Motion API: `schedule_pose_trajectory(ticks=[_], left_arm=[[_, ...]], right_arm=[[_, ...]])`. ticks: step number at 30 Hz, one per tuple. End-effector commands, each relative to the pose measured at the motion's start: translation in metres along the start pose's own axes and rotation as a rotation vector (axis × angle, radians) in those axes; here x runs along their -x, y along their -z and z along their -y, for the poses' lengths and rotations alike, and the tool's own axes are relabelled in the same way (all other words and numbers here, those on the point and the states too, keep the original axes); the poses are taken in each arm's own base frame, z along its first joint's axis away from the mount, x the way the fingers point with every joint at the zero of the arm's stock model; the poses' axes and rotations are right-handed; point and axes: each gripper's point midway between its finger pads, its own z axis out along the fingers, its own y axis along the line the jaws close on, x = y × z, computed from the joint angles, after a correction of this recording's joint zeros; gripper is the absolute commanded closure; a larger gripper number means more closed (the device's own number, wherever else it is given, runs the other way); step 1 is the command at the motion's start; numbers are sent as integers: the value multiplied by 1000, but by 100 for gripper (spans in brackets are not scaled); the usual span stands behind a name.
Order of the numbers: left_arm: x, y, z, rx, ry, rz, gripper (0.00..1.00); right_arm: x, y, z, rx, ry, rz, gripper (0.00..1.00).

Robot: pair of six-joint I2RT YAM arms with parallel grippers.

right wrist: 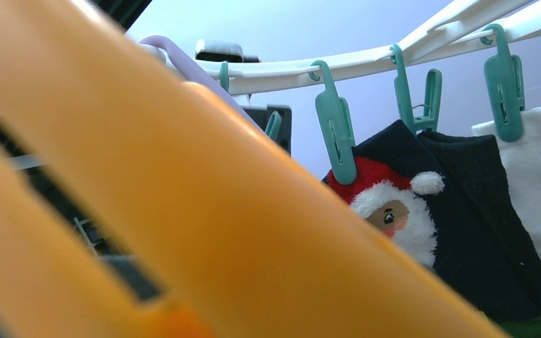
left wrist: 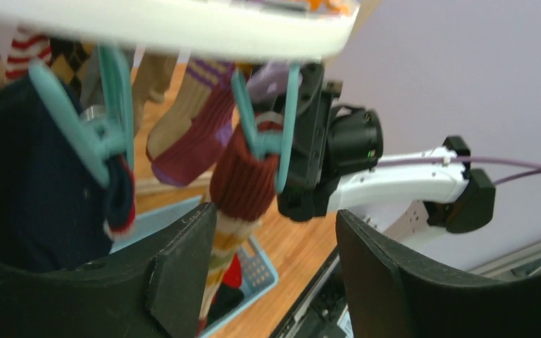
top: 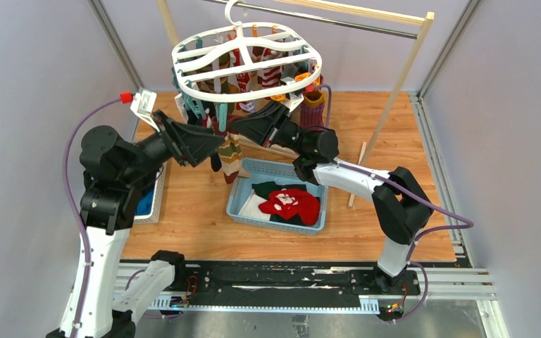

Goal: Clip the socks to the hanger
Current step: Clamp the sock onto the hanger.

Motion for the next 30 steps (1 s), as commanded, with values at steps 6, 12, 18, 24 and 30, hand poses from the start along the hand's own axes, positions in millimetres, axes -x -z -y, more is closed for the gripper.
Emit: schedule_pose_trajectory(ticks=[6, 12, 18, 24, 30], left_arm=[[-78, 25, -31, 71, 27, -126, 33], [-82, 16, -44, 71, 17, -135, 32], [-90, 10, -55, 82, 23, -159, 34], [-90, 19, -71, 184, -35, -134, 80], [-65, 37, -71, 285, -122, -5, 100]], right_arm=[[7, -9, -30, 93, 36, 35, 97], [-1, -13, -32, 98, 22, 20, 98], [-10, -17, -31, 89, 14, 4, 98], [-16, -19, -27, 82, 2, -8, 93], [-21, -10, -15, -3, 40, -18, 66]])
